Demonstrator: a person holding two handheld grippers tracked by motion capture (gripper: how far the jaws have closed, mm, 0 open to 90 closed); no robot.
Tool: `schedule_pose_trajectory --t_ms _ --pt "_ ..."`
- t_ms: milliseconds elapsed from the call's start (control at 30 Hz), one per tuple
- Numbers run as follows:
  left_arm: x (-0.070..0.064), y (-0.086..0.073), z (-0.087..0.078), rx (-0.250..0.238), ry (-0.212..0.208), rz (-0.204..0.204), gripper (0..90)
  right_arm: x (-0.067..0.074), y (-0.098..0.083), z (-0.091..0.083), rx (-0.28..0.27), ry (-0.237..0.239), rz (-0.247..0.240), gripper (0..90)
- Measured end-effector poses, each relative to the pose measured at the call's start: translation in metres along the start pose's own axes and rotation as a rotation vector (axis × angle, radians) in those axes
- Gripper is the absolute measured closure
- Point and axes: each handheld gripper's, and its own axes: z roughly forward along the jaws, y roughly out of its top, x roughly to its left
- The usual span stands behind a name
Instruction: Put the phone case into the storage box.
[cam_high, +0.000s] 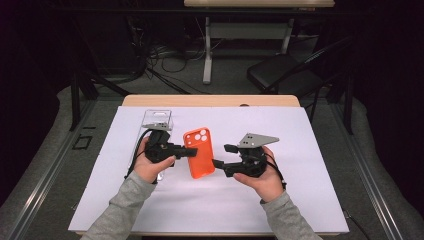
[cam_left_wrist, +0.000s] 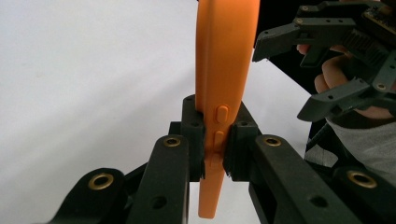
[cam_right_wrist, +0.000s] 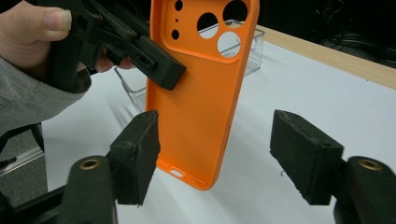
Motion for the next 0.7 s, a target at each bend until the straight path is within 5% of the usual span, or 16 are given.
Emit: schedule_pose_trajectory --t_ms 100,700 --pt "0.0 0.0 0.001 0.0 -0.005 0.003 80.9 -0.002 0.0 -0.002 -0.001 0.008 -0.008 42.6" --pt "-0.004 0.0 0.002 0.019 -0.081 0.039 81.0 -0.01 -0.001 -0.011 0.013 0.042 0.039 50.4"
